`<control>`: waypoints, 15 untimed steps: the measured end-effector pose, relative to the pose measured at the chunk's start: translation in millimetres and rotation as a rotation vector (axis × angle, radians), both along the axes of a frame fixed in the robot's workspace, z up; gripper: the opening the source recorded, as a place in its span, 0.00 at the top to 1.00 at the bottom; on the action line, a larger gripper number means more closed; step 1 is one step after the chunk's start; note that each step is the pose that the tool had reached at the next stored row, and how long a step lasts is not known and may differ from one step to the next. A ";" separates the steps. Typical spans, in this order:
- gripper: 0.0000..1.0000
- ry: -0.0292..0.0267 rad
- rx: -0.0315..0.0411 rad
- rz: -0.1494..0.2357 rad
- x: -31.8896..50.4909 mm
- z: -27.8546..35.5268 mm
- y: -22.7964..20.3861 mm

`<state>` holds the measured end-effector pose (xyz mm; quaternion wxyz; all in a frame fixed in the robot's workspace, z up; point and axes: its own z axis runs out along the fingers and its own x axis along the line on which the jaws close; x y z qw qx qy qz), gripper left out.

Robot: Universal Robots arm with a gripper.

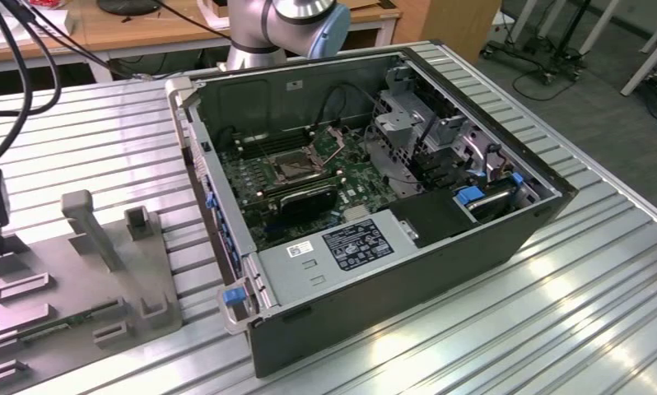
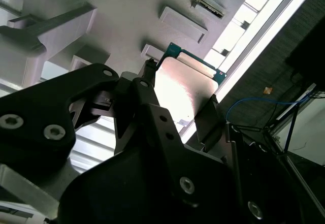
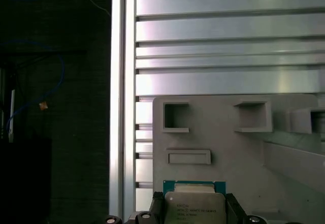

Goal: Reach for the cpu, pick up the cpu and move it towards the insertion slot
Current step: 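Pick up the cpu and move it towards the insertion slot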

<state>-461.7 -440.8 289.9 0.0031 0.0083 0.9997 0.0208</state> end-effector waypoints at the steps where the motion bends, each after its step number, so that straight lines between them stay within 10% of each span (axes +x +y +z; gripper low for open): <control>1: 0.45 0.0000 0.0000 0.000 0.0 0.3 0.0; 15: 0.45 0.0000 -0.0002 0.000 0.0 6.5 0.0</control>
